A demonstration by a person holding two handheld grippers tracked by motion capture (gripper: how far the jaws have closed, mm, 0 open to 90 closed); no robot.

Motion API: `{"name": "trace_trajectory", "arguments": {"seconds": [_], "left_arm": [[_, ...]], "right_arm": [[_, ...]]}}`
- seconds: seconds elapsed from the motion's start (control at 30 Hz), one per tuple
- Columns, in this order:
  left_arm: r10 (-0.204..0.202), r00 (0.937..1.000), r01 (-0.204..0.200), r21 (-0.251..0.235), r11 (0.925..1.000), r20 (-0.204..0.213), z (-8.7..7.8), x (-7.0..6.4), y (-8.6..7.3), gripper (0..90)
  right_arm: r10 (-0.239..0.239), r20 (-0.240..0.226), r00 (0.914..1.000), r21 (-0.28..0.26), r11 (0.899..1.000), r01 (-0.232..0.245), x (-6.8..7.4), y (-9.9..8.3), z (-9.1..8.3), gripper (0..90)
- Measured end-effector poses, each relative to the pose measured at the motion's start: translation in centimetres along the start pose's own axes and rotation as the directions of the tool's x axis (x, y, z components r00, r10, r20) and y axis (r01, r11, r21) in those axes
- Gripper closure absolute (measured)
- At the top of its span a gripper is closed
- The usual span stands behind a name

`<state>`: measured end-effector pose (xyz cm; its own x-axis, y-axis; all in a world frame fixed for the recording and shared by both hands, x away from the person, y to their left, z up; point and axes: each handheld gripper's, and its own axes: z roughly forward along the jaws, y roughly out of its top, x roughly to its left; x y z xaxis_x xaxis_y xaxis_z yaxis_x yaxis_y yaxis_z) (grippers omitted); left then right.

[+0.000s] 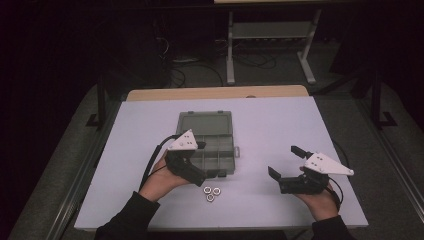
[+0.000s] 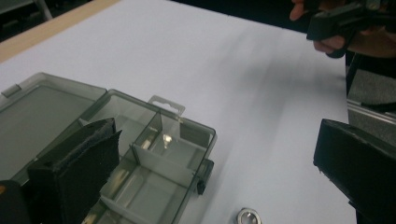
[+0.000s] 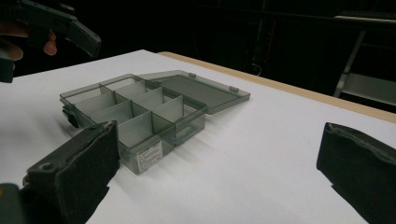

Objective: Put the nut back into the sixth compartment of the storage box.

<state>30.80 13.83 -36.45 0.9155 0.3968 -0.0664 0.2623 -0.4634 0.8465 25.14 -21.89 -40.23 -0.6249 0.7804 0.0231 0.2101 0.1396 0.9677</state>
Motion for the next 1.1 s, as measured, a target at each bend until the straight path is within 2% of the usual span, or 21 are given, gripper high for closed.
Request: {"name": "trace_trajectory", "arguments": {"seconds": [0.03, 0.33, 0.47, 0.6, 0.8, 0.83, 0.9, 0.97, 1.07, 1.1], "left_arm": [[-0.008, 1.0000, 0.008, 0.008, 0.9999, 0.000, 0.03, -0.08, -0.02, 0.0], [0.004, 1.0000, -0.004, 0.087, 0.9962, -0.001, 0.00, -0.19, 0.02, 0.0], [0.008, 1.0000, -0.008, 0.128, 0.9918, -0.002, 0.02, -0.14, -0.04, 0.0], [0.000, 1.0000, -0.001, 0.159, 0.9873, 0.006, 0.16, -0.22, -0.14, 0.0], [-0.005, 0.9999, 0.002, 0.221, 0.9754, 0.015, 0.43, -0.31, -0.25, 0.1], [-0.009, 0.9999, 0.006, 0.220, 0.9756, 0.012, 0.54, -0.33, -0.30, 0.1], [-0.020, 0.9996, 0.015, 0.239, 0.9708, 0.020, 0.59, -0.27, -0.35, 4.6], [-0.019, 0.9988, 0.007, 0.260, 0.9656, 0.044, 0.66, -0.19, -0.40, 13.7], [-0.025, 0.9988, 0.012, 0.286, 0.9581, 0.041, 0.92, -0.25, -0.56, 16.4], [-0.028, 0.9988, 0.015, 0.303, 0.9530, 0.039, 0.99, -0.26, -0.62, 17.4]], "right_arm": [[0.001, -0.001, 1.0000, -0.001, 1.000, -0.001, -0.01, 0.00, 0.00, 0.0], [0.011, -0.005, 0.9999, -0.011, 1.000, -0.011, -0.18, 0.01, 0.11, 0.0], [0.020, -0.006, 0.9998, -0.018, 1.000, -0.020, -0.22, -0.01, 0.15, 0.0], [0.007, -0.007, 1.0000, -0.019, 1.000, -0.007, -0.29, -0.04, 0.30, 0.0], [0.008, -0.006, 1.0000, -0.014, 1.000, -0.008, -0.26, -0.05, 0.32, 0.0], [0.006, -0.006, 1.0000, -0.015, 1.000, -0.006, -0.27, -0.05, 0.32, 0.0], [0.006, -0.005, 1.0000, -0.015, 1.000, -0.006, -0.28, -0.04, 0.32, 0.0], [0.007, -0.005, 1.0000, -0.015, 1.000, -0.007, -0.30, -0.05, 0.33, 0.0], [0.009, -0.004, 1.0000, -0.013, 1.000, -0.009, -0.30, -0.05, 0.33, 0.0], [0.008, -0.004, 1.0000, -0.013, 1.000, -0.008, -0.31, -0.05, 0.33, 0.0]]}}
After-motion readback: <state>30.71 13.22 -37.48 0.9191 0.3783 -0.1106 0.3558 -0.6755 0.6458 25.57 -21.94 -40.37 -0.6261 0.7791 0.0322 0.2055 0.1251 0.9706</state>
